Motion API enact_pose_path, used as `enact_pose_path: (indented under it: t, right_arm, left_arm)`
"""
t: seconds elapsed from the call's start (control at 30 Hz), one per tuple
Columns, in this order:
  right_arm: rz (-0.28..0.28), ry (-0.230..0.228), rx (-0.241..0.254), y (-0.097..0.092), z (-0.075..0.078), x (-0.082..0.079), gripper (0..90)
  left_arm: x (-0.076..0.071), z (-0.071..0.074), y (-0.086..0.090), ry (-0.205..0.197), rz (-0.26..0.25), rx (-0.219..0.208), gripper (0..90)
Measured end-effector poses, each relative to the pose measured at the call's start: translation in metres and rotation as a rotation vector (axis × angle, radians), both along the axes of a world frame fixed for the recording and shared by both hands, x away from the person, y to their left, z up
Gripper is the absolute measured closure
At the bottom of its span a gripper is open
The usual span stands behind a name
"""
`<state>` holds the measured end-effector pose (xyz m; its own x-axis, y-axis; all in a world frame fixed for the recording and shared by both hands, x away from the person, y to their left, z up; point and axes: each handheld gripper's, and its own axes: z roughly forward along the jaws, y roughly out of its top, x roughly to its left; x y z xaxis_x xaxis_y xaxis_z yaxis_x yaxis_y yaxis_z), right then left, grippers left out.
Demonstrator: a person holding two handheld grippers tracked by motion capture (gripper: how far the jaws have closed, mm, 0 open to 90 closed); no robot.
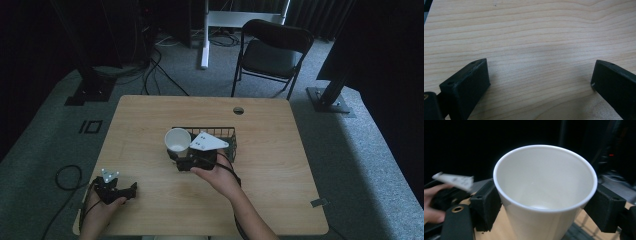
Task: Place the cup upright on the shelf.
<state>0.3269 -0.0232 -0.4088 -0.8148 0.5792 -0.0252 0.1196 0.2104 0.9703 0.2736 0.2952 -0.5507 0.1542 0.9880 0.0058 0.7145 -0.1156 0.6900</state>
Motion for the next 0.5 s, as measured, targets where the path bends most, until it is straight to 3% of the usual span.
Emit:
enact_pose_path:
  t: [0.27, 0.5]
  right_arm:
    - [-0.105, -0.003, 0.007, -0.009, 0.002, 0.02, 20.4]
    - [-0.217, 0.008, -0.023, -0.008, -0.004, 0.036, 20.3]
  left_arm:
    - [0.0, 0.0, 0.0, -0.001, 0.001, 0.0, 2.0]
    - [0.0, 0.0, 0.0, -0.002, 0.001, -0.001, 2.0]
